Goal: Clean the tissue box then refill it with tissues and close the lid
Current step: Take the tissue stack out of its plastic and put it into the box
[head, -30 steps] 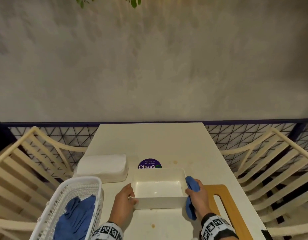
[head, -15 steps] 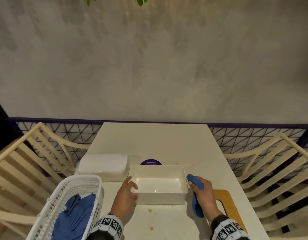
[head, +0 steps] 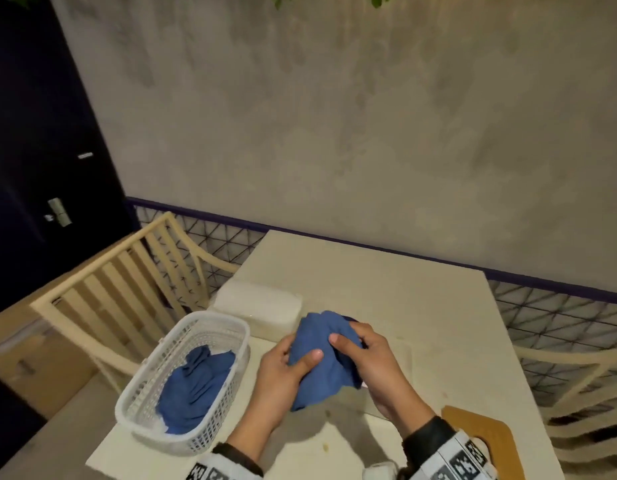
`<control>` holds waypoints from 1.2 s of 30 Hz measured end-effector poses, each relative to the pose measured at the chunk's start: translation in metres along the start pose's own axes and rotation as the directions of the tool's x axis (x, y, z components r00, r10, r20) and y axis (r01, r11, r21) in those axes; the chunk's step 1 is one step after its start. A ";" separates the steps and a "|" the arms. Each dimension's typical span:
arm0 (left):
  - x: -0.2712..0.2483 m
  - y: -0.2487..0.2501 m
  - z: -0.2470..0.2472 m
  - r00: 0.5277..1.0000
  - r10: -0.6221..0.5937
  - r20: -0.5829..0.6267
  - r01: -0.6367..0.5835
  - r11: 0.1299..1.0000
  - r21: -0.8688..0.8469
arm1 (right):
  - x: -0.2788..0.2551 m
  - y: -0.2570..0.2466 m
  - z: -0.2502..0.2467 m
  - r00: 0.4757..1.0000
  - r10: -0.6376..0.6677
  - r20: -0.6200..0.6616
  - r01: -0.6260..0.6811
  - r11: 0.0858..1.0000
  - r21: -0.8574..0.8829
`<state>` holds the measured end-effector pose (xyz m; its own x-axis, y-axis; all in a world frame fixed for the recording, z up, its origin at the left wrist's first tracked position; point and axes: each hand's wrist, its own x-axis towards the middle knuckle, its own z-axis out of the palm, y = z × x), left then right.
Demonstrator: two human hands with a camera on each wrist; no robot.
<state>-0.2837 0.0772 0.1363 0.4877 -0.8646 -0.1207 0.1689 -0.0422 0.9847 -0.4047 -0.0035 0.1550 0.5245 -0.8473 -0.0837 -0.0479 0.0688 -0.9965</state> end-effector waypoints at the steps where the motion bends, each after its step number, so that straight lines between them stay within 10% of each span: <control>1: -0.001 0.007 -0.017 0.996 0.045 -0.079 -0.040 0.997 0.064 | 0.006 -0.001 0.011 1.000 -0.004 0.029 0.006 0.997 -0.078; 6: 0.003 0.039 -0.102 0.931 0.176 -0.320 -0.068 0.945 0.321 | 0.044 -0.008 0.087 0.984 -0.027 0.177 0.092 0.925 -0.369; 12: 0.029 0.035 -0.175 0.852 0.168 -0.495 0.118 0.860 0.496 | 0.089 0.007 0.172 0.973 0.166 0.161 -0.119 0.957 -0.264; 18: 0.047 0.004 -0.213 0.946 -0.244 -0.214 0.309 0.479 0.821 | 0.106 0.045 0.191 0.898 0.370 0.240 -0.204 0.832 -0.516; 26: 0.156 0.049 -0.210 0.966 -0.222 -0.136 0.242 0.578 0.779 | 0.186 0.016 0.149 0.983 0.178 -0.041 -0.181 0.930 -0.321; 36: 0.249 0.044 -0.182 0.889 -0.438 -0.132 0.302 0.345 0.889 | 0.240 0.072 0.109 0.824 0.432 -0.366 -0.550 0.766 -0.333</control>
<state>0.0008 -0.0485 0.1267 0.4730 -0.6841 -0.5553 -0.5553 -0.7207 0.4149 -0.1894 -0.1442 0.0624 0.1001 -0.8615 -0.4978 -0.6084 0.3429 -0.7157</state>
